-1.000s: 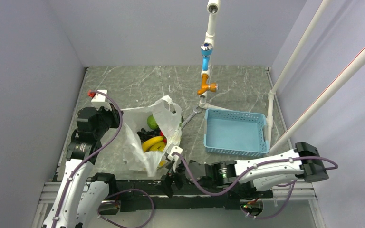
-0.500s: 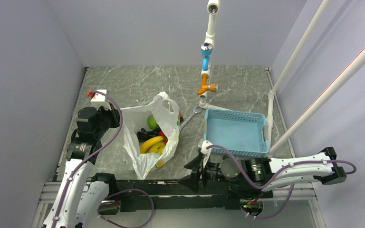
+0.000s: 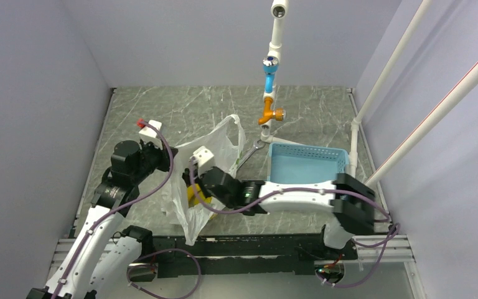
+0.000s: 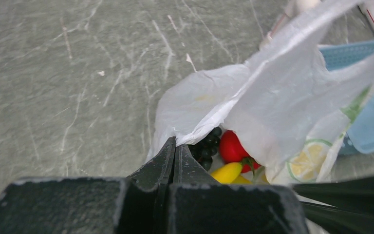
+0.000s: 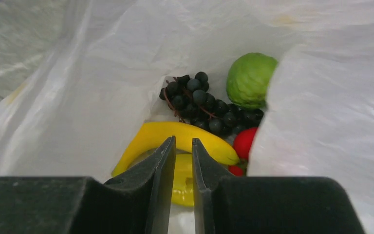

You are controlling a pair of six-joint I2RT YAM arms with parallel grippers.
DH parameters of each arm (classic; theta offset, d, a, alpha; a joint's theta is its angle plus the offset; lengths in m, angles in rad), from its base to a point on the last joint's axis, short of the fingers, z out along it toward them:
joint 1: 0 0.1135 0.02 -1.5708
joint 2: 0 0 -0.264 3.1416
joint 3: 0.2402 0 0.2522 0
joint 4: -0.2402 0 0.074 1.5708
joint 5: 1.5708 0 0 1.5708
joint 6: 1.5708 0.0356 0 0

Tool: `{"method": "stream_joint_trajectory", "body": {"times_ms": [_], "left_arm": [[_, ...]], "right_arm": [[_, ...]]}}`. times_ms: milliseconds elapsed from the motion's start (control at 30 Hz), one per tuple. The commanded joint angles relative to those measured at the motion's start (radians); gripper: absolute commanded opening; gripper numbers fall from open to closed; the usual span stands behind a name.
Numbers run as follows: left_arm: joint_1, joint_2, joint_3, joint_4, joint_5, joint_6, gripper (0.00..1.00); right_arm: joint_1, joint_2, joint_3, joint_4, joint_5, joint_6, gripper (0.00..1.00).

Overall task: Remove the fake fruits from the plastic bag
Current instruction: Adjust the plastic bag at the center of the board.

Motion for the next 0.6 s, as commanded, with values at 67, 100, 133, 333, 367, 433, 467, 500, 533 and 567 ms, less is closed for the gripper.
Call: {"method": "stream_joint_trajectory", "body": {"times_ms": [67, 100, 133, 333, 367, 433, 467, 500, 533, 567], "left_arm": [[-0.095, 0.002, 0.021, 0.001, -0.071, 0.045, 0.0], [-0.099, 0.008, 0.023, -0.001, -0.074, 0.043, 0.0], [-0.101, 0.014, 0.026, -0.003, -0.075, 0.043, 0.0], [-0.102, 0.036, 0.035, -0.01, -0.065, 0.041, 0.0], [-0.103, 0.04, 0.036, -0.01, -0.06, 0.042, 0.0], [-0.103, 0.047, 0.039, -0.012, -0.048, 0.042, 0.0], [-0.103, 0.051, 0.04, -0.014, -0.047, 0.043, 0.0], [-0.103, 0.057, 0.042, -0.018, -0.045, 0.044, 0.0], [-0.104, 0.064, 0.045, -0.022, -0.047, 0.044, 0.0], [-0.105, 0.071, 0.049, -0.028, -0.049, 0.044, 0.0]], "right_arm": [[-0.001, 0.2, 0.042, 0.157, 0.102, -0.103, 0.22], [-0.004, 0.207, 0.013, 0.178, 0.131, -0.095, 0.22], [-0.005, 0.209, -0.014, 0.192, 0.168, -0.084, 0.23], [-0.016, 0.149, -0.182, 0.188, 0.303, -0.003, 0.31], [-0.016, 0.137, -0.202, 0.183, 0.303, 0.008, 0.33], [-0.015, 0.11, -0.242, 0.18, 0.299, 0.024, 0.38], [-0.016, 0.099, -0.258, 0.176, 0.3, 0.046, 0.41], [-0.015, 0.089, -0.276, 0.173, 0.303, 0.064, 0.44], [-0.016, 0.083, -0.297, 0.173, 0.308, 0.078, 0.46], [-0.016, 0.08, -0.309, 0.171, 0.312, 0.094, 0.49]]}}
